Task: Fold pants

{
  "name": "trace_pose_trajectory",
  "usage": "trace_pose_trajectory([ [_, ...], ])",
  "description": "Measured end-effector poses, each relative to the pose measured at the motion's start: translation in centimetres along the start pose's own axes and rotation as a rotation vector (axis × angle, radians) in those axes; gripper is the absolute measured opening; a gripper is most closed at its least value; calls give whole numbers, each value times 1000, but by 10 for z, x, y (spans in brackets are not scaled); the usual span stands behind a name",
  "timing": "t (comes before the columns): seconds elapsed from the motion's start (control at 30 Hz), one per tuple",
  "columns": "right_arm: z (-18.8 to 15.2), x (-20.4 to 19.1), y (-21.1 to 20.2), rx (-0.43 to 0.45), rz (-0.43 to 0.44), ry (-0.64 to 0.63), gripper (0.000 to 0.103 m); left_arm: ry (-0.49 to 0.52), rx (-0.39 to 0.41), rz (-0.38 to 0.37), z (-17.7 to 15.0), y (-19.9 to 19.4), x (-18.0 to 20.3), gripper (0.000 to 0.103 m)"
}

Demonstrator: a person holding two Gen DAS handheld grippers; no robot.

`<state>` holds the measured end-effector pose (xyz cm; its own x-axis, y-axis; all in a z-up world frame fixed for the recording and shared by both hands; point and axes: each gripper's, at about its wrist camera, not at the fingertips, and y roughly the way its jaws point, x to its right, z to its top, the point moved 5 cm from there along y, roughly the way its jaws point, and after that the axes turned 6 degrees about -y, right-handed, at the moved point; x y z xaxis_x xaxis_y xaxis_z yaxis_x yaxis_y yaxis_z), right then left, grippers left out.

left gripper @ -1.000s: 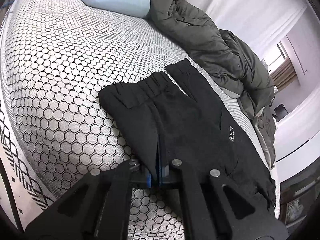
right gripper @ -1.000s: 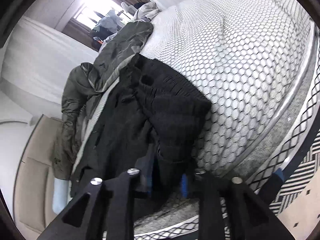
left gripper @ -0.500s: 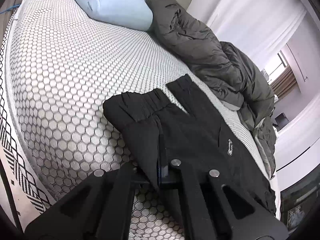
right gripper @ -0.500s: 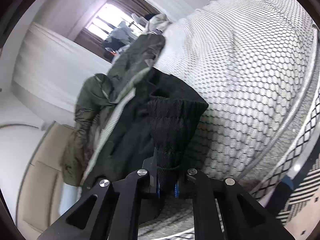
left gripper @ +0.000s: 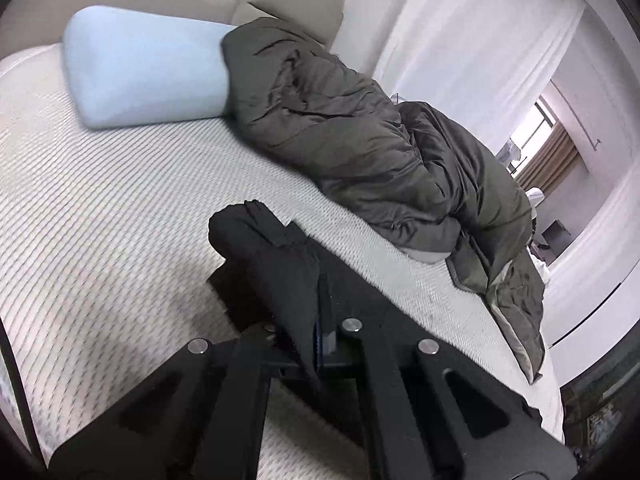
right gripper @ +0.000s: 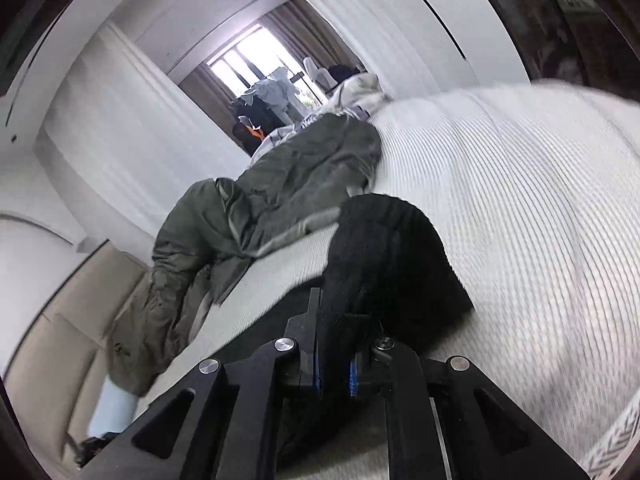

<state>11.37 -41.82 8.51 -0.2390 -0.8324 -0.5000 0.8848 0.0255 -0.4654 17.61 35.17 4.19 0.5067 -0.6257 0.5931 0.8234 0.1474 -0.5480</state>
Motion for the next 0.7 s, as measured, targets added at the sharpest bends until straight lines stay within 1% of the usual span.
trace_pose_trajectory([
  [0.07, 19, -10, 25, -7, -17, -15, 9, 5, -8, 21, 15, 23, 16, 0],
  [0.1, 32, -17, 46, -18, -38, -29, 9, 10, -16, 33, 21, 37, 23, 0],
  [0.17, 47, -26, 76, -33, -76, -51, 9, 16, -37, 83, 33, 70, 36, 0],
  [0.2, 56, -31, 97, -49, -102, -56, 10, 27, -48, 119, 37, 88, 41, 4],
  [0.23, 64, -34, 124, -84, -123, -45, 12, 50, -78, 134, 38, 103, 45, 8],
  [0.27, 70, -36, 144, -113, -134, -38, 16, 59, -91, 137, 39, 120, 49, 11],
  [0.3, 71, -33, 162, -136, -151, -35, 18, 69, -108, 145, 38, 130, 51, 23],
  [0.33, 73, -33, 174, -153, -173, -36, 20, 79, -128, 178, 39, 141, 54, 54],
  [0.37, 72, -32, 186, -173, -211, -44, 24, 83, -126, 209, 35, 143, 49, 73],
  [0.4, 70, -31, 190, -183, -233, -48, 29, 75, -96, 227, 35, 142, 48, 90],
  [0.43, 66, -31, 191, -182, -237, -58, 46, 69, -45, 205, 39, 138, 48, 90],
  [0.47, 62, -33, 190, -174, -224, -75, 63, 88, -37, 194, 43, 138, 49, 90],
  [0.5, 59, -35, 189, -166, -226, -108, 70, 99, -47, 200, 45, 139, 49, 90],
  [0.53, 58, -36, 186, -145, -254, -155, 76, 90, -59, 206, 48, 139, 47, 90],
  [0.57, 59, -36, 182, -122, -285, -196, 77, 70, -65, 204, 48, 137, 45, 90],
  [0.6, 58, -35, 177, -115, -302, -208, 78, 49, -73, 187, 48, 133, 44, 90],
  [0.63, 56, -32, 175, -116, -302, -202, 80, 32, -90, 154, 45, 128, 44, 90],
  [0.7, 53, -28, 162, -118, -275, -171, 82, 24, -108, 116, 32, 116, 45, 90],
])
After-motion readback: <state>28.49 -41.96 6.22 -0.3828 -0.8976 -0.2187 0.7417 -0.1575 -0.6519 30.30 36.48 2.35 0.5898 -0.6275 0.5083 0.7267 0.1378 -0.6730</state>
